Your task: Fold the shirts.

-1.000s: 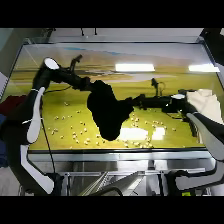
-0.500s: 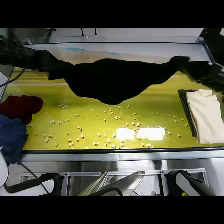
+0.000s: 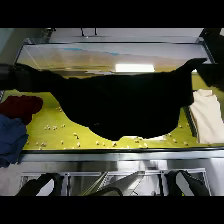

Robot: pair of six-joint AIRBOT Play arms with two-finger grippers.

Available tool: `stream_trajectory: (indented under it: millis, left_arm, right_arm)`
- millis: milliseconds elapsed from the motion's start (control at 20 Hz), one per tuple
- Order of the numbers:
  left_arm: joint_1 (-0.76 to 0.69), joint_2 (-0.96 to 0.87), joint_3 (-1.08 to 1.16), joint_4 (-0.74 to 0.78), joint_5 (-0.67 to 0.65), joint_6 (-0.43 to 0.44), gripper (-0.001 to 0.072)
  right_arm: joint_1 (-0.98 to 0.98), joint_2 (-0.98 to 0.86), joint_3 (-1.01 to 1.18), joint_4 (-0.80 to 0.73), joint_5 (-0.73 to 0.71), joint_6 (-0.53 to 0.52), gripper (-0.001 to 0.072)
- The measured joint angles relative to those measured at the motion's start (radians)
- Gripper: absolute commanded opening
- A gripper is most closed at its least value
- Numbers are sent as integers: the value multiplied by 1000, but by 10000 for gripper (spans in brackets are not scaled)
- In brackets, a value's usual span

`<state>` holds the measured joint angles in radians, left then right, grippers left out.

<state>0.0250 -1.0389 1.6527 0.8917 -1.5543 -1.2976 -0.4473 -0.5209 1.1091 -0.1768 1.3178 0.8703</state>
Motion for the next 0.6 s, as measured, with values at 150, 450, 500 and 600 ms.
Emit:
stream_trajectory:
  millis: [150,450,500,600]
  left_arm:
    - [-3,-50,-204,3,39,26,14]
    - [-31,-277,-443,2,138,73,687]
    - [-28,-316,-445,1,142,74,689]
    - [-13,-390,-414,0,123,67,688]
  right_arm:
    - [94,-86,-123,-62,-19,-6,21]
    - [244,-408,-263,-173,-168,-71,316]
    - [243,-458,-251,-182,-172,-79,317]
    - [222,-533,-205,-190,-160,-85,330]
